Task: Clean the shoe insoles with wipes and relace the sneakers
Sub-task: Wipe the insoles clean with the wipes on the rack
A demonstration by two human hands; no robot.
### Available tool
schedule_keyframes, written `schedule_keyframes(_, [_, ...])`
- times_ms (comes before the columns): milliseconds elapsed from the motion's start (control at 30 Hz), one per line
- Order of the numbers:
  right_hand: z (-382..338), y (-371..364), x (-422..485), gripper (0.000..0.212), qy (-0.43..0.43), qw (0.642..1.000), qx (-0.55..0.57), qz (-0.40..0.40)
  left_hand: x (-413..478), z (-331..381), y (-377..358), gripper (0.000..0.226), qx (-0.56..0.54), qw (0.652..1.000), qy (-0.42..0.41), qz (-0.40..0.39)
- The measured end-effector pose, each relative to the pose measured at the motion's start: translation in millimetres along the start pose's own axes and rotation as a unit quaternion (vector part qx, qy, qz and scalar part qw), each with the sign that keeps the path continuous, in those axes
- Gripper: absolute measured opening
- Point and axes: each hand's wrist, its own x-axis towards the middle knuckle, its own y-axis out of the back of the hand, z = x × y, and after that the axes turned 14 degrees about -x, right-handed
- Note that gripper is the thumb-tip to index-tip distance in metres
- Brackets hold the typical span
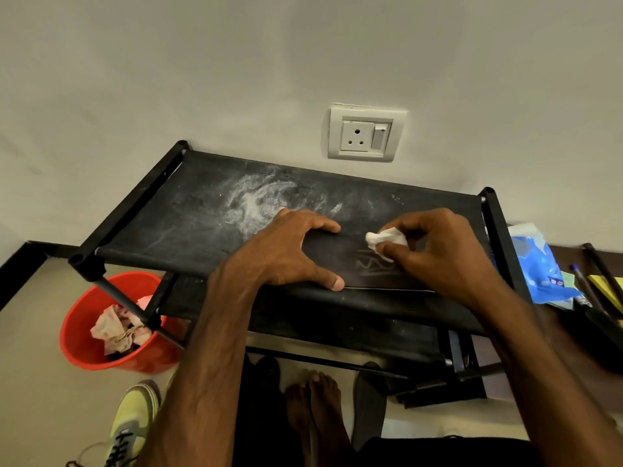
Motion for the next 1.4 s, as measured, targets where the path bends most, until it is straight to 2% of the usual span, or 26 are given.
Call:
schedule_keyframes(233, [-1.8,-8.8,4.0,0.015,0.018,0.999,0.017,0.028,-6.0,3.9,6.5,0.099,0.005,1.0,-0.002,-0.009])
schedule_keyframes(400, [-9.4,-20.6,14.3,0.015,0.02,0.999,0.011,0.028,1.6,8.6,-8.6,0.086,0.032,0.999,-0.021,0.0])
schedule_keyframes(667, [-18.8,-30.9,32.0,0.017,0.02,0.994,-0.083,-0.06,5.5,5.3,-10.9,0.085,0.032,0.999,0.0,0.004])
schedule_keyframes(967, [-25.3,2.1,1.0,0.026,0.068,0.97,-0.095,-0.211,5.4,0.3,-9.6,0.09,-0.005,1.0,0.001,0.018])
schedule_keyframes(1100, [-34.7,-5.2,1.9,0.027,0.039,0.971,-0.184,-0.144,5.8,-1.2,-9.0,0.09,0.007,1.0,0.009,0.007])
schedule_keyframes(1300, [-35.6,-25.4,25.2,0.022,-0.034,0.987,-0.154,-0.034,8.7,-0.3,-11.5,0.084,0.009,1.0,0.013,0.004])
schedule_keyframes(1400, [-33.0,-30.4,28.2,0.021,-0.017,0.988,-0.15,-0.025,10.9,-4.0,-12.8,0.088,-0.001,1.0,0.021,0.008])
